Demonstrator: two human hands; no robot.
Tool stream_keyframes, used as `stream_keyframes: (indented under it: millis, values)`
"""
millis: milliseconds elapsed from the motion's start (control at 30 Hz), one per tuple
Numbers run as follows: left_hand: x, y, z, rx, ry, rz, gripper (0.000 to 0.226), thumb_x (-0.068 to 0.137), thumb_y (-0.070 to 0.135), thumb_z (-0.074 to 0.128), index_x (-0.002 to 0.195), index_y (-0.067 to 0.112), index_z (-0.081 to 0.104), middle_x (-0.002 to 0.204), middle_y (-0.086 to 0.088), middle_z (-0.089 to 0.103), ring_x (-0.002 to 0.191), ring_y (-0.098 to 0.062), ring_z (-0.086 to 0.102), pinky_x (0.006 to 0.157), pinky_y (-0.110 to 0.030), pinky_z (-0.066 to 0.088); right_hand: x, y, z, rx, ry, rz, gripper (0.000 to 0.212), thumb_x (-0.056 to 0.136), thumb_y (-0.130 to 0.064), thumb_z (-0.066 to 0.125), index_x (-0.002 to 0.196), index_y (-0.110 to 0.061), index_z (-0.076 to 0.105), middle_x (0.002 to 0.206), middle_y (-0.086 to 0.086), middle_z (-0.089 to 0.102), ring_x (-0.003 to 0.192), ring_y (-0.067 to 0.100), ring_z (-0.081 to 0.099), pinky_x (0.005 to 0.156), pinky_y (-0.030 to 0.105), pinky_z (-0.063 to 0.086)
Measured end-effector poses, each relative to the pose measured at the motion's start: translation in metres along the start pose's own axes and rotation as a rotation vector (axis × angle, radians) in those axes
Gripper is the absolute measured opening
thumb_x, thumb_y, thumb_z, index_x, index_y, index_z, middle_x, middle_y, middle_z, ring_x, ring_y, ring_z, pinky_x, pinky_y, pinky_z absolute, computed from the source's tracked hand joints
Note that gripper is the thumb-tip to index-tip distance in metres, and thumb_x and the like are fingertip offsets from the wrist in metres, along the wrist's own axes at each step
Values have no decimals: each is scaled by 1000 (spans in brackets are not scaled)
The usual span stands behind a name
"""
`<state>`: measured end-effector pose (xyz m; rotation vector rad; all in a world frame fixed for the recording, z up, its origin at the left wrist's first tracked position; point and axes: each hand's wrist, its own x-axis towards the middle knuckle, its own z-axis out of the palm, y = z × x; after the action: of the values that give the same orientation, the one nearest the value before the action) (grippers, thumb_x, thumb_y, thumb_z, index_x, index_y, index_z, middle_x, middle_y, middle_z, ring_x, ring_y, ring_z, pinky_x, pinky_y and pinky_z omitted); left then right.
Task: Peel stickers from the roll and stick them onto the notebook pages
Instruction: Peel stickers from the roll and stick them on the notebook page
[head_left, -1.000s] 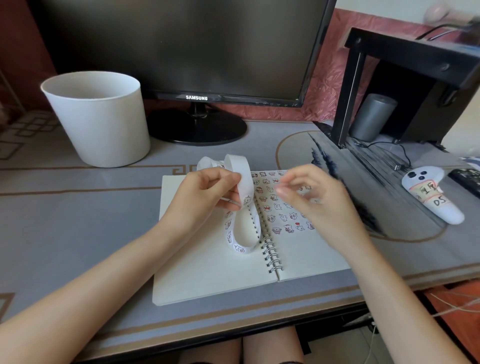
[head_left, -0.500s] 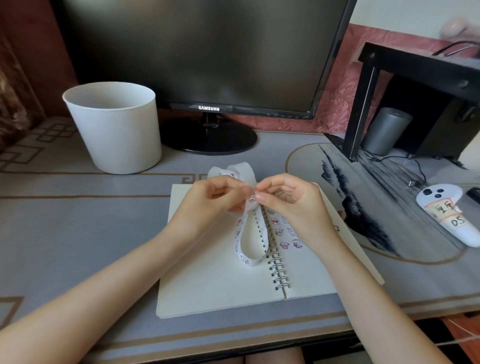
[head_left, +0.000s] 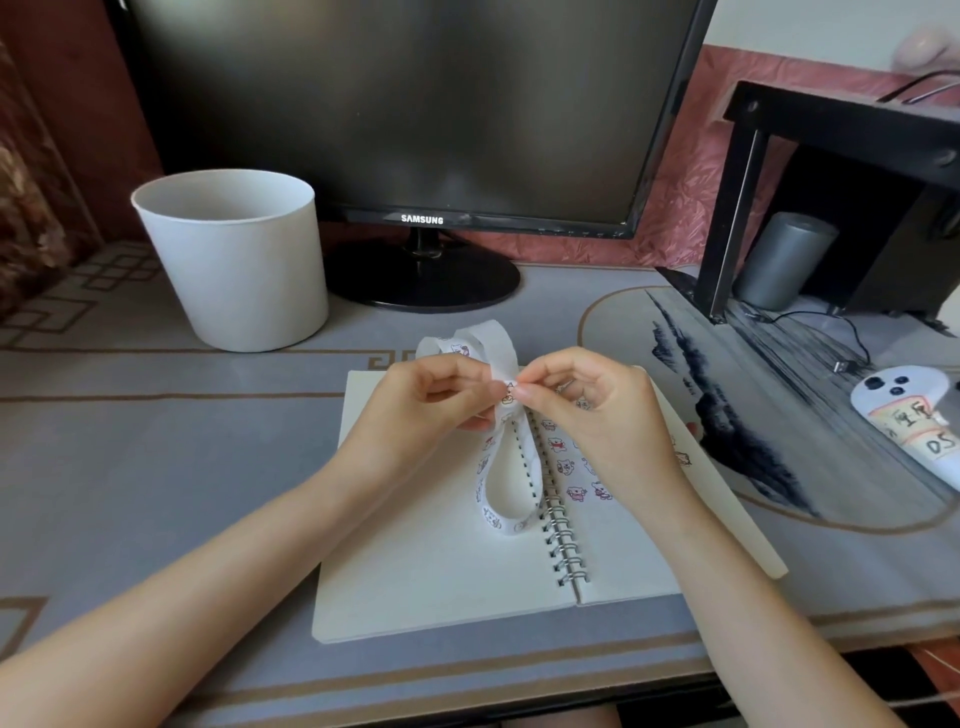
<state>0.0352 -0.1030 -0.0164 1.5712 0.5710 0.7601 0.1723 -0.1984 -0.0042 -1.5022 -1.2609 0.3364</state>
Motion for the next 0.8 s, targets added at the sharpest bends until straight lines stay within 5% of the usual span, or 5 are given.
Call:
stream_keyframes:
  millis: [500, 800]
  values:
    - [0, 0, 1, 26, 20, -28, 7, 84, 12, 67, 83, 7, 70, 69, -2, 68, 66, -10, 64, 73, -22, 56, 0, 2, -1, -4, -20, -1, 8, 80, -6, 73, 81, -14, 71, 76, -3, 72, 74, 9, 66, 74, 29, 51]
    - [-1, 1, 4, 13, 52, -78, 16, 86, 16, 66, 84, 1, 72, 82, -20, 70, 70, -17, 66, 73, -26, 58, -2, 5, 0, -58, -57, -16, 7, 81, -8, 72, 81, -14, 69, 80, -4, 69, 72, 5, 59, 64, 27, 44]
